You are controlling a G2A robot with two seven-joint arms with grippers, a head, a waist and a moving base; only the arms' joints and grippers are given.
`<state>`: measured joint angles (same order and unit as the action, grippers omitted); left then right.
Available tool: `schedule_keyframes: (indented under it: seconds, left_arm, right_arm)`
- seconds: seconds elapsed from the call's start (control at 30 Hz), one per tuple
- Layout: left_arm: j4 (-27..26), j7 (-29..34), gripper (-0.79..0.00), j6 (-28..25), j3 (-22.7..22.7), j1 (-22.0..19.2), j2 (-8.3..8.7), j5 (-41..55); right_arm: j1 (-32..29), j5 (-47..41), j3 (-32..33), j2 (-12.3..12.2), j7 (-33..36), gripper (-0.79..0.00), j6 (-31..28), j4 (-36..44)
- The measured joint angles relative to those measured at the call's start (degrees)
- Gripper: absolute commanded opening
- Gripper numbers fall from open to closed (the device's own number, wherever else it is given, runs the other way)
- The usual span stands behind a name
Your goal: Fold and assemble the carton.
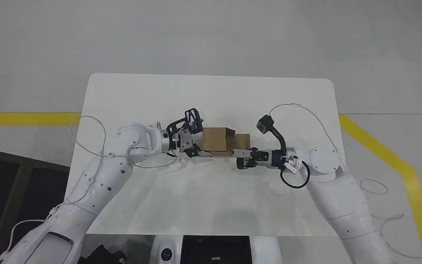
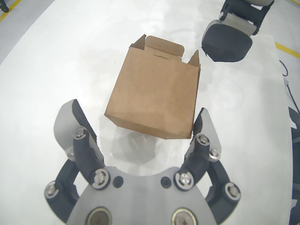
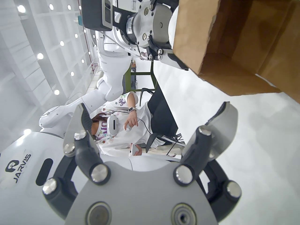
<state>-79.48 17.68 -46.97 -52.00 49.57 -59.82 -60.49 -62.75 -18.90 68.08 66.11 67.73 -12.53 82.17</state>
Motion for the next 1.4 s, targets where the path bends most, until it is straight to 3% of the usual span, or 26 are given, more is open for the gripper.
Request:
schedule_keyframes:
  seconds: [0.3, 0.93, 1.4]
  left_arm:
    - [2.33, -3.19, 0.000, 1.38, -0.03, -0.16, -0.53, -0.37]
    - [3.33, -3.16, 0.000, -0.64, 1.39, -1.78, -1.61, -0.89]
    - [3.33, -0.54, 0.000, -1.12, 1.04, -1.43, -1.78, 0.43]
  right_arm:
    - [3.31, -5.08, -2.37, 0.89, 0.74, 0.000, -8.35, -8.01]
    - [11.89, -10.19, -9.32, 3.73, -0.33, 0.000, -12.31, -19.65]
    - [17.87, -14.79, -15.71, 7.41, -1.26, 0.000, -15.80, -28.24]
